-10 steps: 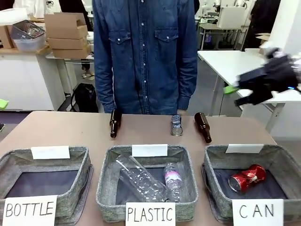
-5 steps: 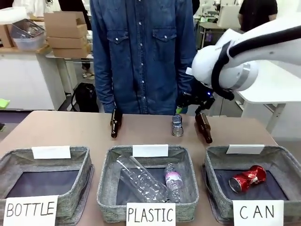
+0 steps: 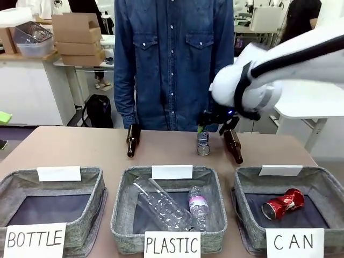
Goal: Sort the can waste into the basket.
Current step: Pick up the can waste from the table and place it in the right Fabric basket.
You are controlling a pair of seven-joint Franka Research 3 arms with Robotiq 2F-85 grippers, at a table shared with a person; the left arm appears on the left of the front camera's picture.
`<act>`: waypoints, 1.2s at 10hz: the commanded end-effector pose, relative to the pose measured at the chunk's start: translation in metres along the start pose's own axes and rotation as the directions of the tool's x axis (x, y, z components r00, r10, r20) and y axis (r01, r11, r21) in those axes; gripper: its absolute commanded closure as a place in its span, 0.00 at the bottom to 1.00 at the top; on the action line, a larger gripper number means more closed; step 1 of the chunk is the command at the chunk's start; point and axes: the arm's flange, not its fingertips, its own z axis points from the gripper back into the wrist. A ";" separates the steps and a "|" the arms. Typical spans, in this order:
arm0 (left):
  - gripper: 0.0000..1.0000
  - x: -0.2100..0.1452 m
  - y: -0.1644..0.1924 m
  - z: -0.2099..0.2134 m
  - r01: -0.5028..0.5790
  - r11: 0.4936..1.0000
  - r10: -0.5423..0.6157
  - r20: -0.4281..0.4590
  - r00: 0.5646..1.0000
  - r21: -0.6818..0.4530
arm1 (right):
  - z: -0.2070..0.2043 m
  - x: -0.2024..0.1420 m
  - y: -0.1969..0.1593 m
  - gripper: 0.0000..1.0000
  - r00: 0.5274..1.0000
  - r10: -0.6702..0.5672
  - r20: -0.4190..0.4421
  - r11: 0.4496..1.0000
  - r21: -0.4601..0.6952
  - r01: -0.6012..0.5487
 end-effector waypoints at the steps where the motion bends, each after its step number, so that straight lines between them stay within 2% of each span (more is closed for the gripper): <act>1: 0.00 -0.002 0.002 0.002 0.019 1.000 -0.019 -0.002 1.000 0.002 | -0.042 0.031 0.023 0.00 0.998 -0.059 -0.019 0.993 -0.105 0.057; 4: 0.00 -0.002 0.002 0.002 0.019 1.000 -0.019 -0.002 1.000 0.002 | -0.084 0.029 0.025 0.00 0.994 -0.073 -0.076 0.979 -0.197 0.056; 5: 0.00 -0.002 0.002 0.002 0.019 1.000 -0.019 -0.002 1.000 0.002 | -0.084 0.026 0.026 0.00 0.996 -0.065 -0.067 0.982 -0.181 0.052; 6: 0.00 -0.002 0.002 0.002 0.019 1.000 -0.019 -0.002 1.000 0.002 | -0.082 0.025 0.025 0.59 0.995 -0.059 -0.076 0.982 -0.182 0.044; 7: 0.00 -0.002 0.002 0.002 0.019 1.000 -0.019 -0.002 1.000 0.002 | -0.081 0.025 0.024 0.59 0.995 -0.057 -0.083 0.981 -0.190 0.041; 8: 0.00 -0.002 0.002 0.002 0.019 1.000 -0.019 -0.002 1.000 0.002 | -0.082 0.025 0.024 1.00 0.995 -0.055 -0.087 0.980 -0.193 0.037; 9: 0.00 -0.002 0.002 0.002 0.019 1.000 -0.019 -0.002 1.000 0.002 | -0.082 0.025 0.023 0.64 0.994 -0.055 -0.093 0.980 -0.198 0.036; 10: 0.00 -0.002 0.002 0.002 0.019 1.000 -0.019 -0.002 1.000 0.002 | -0.083 0.025 0.021 1.00 0.993 -0.061 -0.099 0.979 -0.199 0.040; 12: 0.00 -0.002 0.002 0.002 0.019 1.000 -0.019 -0.002 1.000 0.002 | -0.083 0.024 0.017 1.00 0.992 -0.069 -0.108 0.980 -0.192 0.047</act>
